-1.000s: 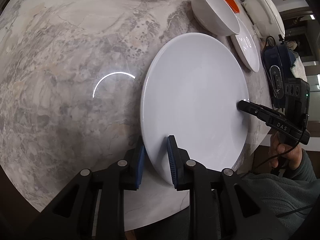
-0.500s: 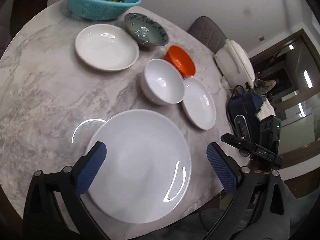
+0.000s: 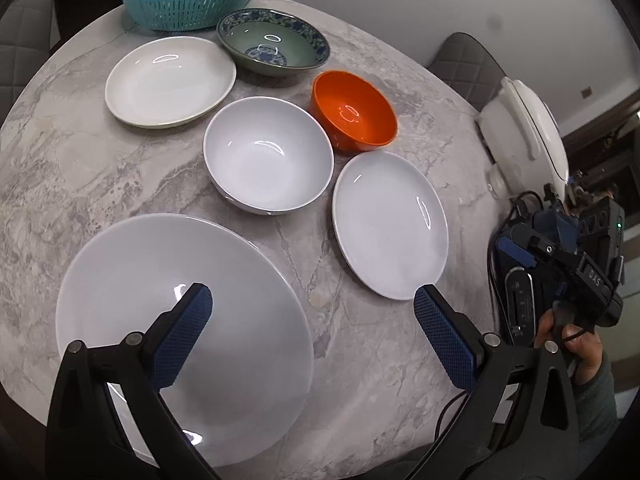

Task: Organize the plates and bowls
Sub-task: 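Move both tools to the smaller white plate beside the orange bowl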

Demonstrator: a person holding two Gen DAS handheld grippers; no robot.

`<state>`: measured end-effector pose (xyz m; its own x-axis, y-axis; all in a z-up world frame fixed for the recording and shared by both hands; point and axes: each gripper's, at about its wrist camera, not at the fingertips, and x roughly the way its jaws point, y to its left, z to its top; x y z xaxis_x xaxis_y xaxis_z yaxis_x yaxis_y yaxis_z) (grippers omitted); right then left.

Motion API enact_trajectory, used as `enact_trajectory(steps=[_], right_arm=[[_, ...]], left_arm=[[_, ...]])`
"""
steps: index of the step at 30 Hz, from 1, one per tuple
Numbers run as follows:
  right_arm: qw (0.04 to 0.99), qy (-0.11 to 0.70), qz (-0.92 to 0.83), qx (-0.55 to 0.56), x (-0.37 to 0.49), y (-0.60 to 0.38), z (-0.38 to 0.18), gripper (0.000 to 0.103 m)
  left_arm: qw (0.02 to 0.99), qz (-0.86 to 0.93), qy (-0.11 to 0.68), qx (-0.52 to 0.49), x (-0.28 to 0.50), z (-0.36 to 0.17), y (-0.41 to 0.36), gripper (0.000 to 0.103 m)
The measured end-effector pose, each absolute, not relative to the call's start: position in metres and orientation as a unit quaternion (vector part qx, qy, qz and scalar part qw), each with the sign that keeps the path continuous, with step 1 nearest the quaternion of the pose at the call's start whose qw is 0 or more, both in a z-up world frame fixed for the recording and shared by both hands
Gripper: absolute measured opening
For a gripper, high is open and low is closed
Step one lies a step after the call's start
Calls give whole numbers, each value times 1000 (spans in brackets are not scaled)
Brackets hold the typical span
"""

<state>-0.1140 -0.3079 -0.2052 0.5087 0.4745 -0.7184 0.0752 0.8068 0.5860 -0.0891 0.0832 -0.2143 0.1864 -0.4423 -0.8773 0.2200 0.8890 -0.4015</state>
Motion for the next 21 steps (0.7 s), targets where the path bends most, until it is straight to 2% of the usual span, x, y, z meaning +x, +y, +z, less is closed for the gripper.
enact_trajectory(steps=[7,12,15,19,21], right_arm=[[819,491,155,253,-79,-332,-201,85],[803,496,157,291,-60,-350,-214,76],[780,521,163,306,-48,-353,-232,70],[766,532,167,318,-42,-356,-250,67],[758,539,172,325,-39,-357,-260,62]], left_arm=[[766,-225,598,-74,-88,-229,40,101],[764,-230,600,-54,-79,-246,12,100],[761,-233,602,-59,-74,-256,7,95],[743,-247,619,-65,-65,-272,1,93],[737,-246,625,-73,-62,-279,-1,85]])
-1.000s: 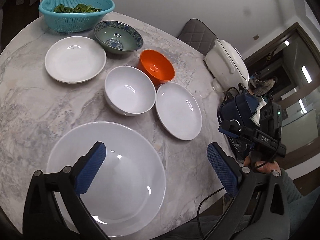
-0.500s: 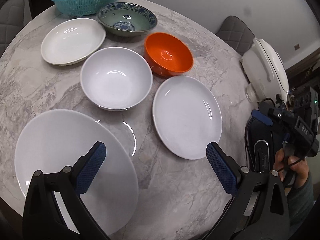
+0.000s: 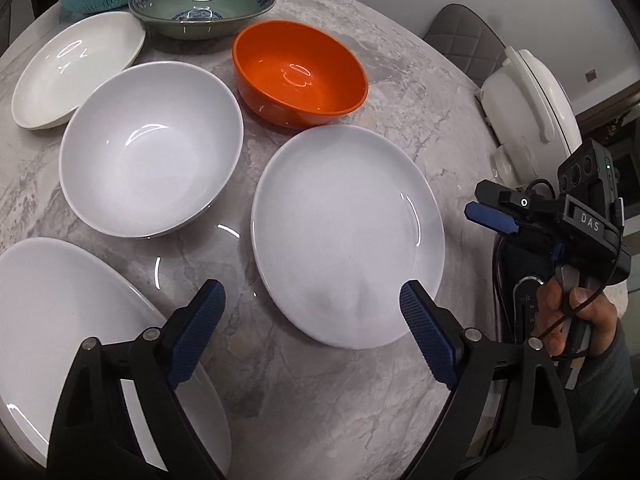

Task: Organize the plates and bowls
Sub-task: 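Move both tools to the smaller white plate beside the orange bowl, then close both tools on the rim of the smaller white plate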

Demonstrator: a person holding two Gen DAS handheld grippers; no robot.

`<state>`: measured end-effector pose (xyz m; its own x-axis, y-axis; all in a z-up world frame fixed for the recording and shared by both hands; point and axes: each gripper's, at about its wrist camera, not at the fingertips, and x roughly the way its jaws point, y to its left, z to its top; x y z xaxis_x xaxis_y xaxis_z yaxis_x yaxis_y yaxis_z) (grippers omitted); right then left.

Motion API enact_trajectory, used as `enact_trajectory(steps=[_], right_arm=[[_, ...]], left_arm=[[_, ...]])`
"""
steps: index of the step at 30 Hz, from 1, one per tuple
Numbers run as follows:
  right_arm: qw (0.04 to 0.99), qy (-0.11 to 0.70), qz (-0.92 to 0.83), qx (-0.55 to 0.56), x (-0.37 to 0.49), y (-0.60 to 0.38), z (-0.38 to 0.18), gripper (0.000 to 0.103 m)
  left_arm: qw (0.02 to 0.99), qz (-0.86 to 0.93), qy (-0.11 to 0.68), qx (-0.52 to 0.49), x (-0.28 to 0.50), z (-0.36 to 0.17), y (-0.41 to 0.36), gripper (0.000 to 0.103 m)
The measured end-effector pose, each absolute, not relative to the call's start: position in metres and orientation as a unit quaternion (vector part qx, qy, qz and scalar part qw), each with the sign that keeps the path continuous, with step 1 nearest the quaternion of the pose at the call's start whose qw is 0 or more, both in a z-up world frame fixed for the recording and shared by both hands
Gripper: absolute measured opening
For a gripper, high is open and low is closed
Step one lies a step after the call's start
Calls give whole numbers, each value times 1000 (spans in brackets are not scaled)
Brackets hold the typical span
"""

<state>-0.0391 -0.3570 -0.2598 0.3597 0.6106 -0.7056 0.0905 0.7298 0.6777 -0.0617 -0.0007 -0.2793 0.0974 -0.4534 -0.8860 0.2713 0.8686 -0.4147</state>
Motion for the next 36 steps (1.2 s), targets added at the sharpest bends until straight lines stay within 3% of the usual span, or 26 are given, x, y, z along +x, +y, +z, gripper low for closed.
enact_trajectory(steps=[3,10,13,14,15,18,22,36], right_arm=[[749,550,179,323,-35,-355,-271,51],[737,561,188,326,-28,-354,-285,50],[736,564,194,321,-24,-352,-287,50],[734,566,197,319,-24,-352,-288,50],[734,568,198,315,-23,-351,-288,49],[732,573,201,309,-22,-349,-291,48],[731,577,209,298,-21,-347,-291,40],[724,596,203,282,-9,-342,-295,37]], left_arm=[[732,-249,631,-73,-56,-285,-7,82],[729,-232,638,-89,-42,-298,-11,82],[725,-225,644,-99,-38,-306,-11,65],[722,-223,647,-101,-36,-309,-11,52],[722,-219,649,-102,-36,-312,-11,46],[720,-214,651,-108,-35,-316,-12,46],[719,-210,652,-114,-34,-321,-12,33],[715,-203,654,-142,-32,-320,7,31]])
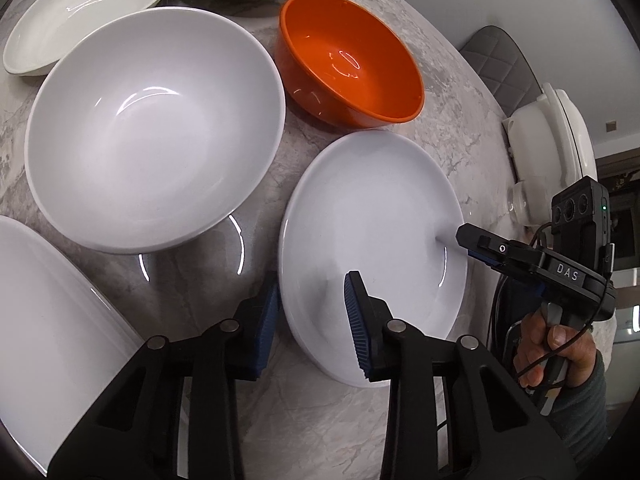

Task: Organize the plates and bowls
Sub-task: 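Close both tools on the rim of the smaller white plate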

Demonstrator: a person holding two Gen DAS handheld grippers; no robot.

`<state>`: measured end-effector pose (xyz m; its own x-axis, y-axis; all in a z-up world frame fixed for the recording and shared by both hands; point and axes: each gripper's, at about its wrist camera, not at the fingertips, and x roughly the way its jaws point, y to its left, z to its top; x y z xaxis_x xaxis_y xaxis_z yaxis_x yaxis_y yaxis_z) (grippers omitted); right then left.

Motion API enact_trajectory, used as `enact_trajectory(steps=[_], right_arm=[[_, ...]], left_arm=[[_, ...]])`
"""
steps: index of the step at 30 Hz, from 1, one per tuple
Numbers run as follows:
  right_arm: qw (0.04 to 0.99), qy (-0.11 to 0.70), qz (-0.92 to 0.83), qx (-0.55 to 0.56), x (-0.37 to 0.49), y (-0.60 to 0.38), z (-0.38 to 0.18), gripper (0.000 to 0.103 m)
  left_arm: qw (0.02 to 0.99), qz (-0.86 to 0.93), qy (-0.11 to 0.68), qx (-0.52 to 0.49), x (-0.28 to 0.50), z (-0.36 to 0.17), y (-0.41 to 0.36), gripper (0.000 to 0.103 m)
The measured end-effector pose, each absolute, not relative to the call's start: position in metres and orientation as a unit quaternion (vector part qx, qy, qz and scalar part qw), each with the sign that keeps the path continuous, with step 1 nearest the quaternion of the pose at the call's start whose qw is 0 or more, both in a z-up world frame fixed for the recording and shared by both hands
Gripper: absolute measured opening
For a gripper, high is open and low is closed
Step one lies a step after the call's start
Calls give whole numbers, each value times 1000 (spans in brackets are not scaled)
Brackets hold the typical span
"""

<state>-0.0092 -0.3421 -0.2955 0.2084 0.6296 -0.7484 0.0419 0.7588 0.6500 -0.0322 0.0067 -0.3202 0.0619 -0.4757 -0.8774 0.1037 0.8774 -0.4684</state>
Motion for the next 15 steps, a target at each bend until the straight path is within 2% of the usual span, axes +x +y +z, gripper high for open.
enact_trajectory(steps=[1,3,6,15], right_arm=[[724,598,200,278,-8,-341,-296,36],[723,604,196,272,-6,-339,-299,26],[719,614,194,260,-3,-335,-303,18],[713,621,186,268,0,-336,-307,17]], left_arm=[[714,-202,655,-143,-32,-320,7,31],[714,-200,656,-140,-31,-320,9,31],[714,-197,657,-139,-31,-322,9,31],[717,-188,657,-139,-28,-321,14,15]])
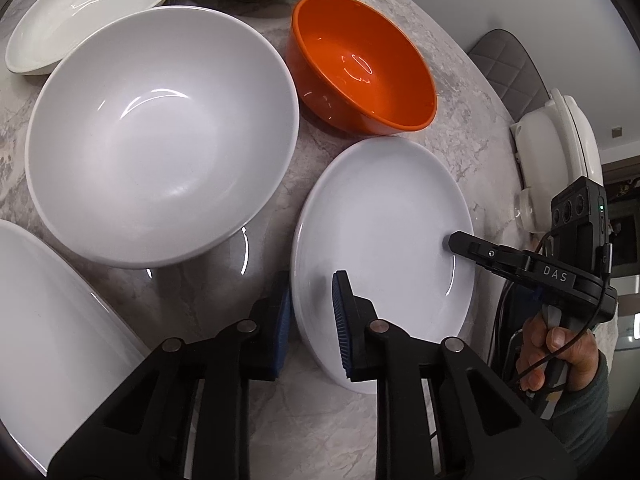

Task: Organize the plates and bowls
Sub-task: 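Close both tools on the rim of the smaller white plate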

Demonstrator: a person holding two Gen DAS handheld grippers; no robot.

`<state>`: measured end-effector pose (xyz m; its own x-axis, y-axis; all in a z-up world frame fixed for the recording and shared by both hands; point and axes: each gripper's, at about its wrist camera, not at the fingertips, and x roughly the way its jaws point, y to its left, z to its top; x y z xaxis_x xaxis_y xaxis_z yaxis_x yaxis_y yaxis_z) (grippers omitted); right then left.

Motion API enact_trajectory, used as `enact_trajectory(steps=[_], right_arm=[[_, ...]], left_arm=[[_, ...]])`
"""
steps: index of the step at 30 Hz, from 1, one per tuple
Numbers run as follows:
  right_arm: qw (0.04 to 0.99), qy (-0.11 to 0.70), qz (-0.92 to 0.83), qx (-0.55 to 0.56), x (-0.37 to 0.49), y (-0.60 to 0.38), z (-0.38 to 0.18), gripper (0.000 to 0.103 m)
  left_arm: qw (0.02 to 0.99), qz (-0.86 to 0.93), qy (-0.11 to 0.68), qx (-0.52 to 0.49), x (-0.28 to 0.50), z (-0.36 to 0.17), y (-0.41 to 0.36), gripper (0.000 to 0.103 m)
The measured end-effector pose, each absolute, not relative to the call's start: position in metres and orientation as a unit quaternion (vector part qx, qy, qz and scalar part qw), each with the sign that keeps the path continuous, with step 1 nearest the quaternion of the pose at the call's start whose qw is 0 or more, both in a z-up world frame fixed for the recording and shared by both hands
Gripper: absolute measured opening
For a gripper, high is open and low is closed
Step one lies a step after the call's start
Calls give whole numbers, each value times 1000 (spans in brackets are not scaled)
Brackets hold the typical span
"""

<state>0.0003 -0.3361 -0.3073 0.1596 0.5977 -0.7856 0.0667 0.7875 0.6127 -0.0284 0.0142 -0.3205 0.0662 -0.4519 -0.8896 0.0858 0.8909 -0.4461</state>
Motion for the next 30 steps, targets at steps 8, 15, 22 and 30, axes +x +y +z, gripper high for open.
enact_trajectory(steps=[8,15,22,30], right_arm=[[723,624,176,239,-1,-334,-304,10],[724,621,164,249,-6,-338,-303,10],[729,617,159,250,-11,-344,-295,10],[737,612,153,245,-18,-347,-286,10]], left_arm=[[715,-188,660,-133,-26,-322,19,8],[712,-190,665,-121,-25,-323,9,8],[709,-194,667,-118,-30,-322,5,8],[712,-203,662,-115,-38,-315,3,8]])
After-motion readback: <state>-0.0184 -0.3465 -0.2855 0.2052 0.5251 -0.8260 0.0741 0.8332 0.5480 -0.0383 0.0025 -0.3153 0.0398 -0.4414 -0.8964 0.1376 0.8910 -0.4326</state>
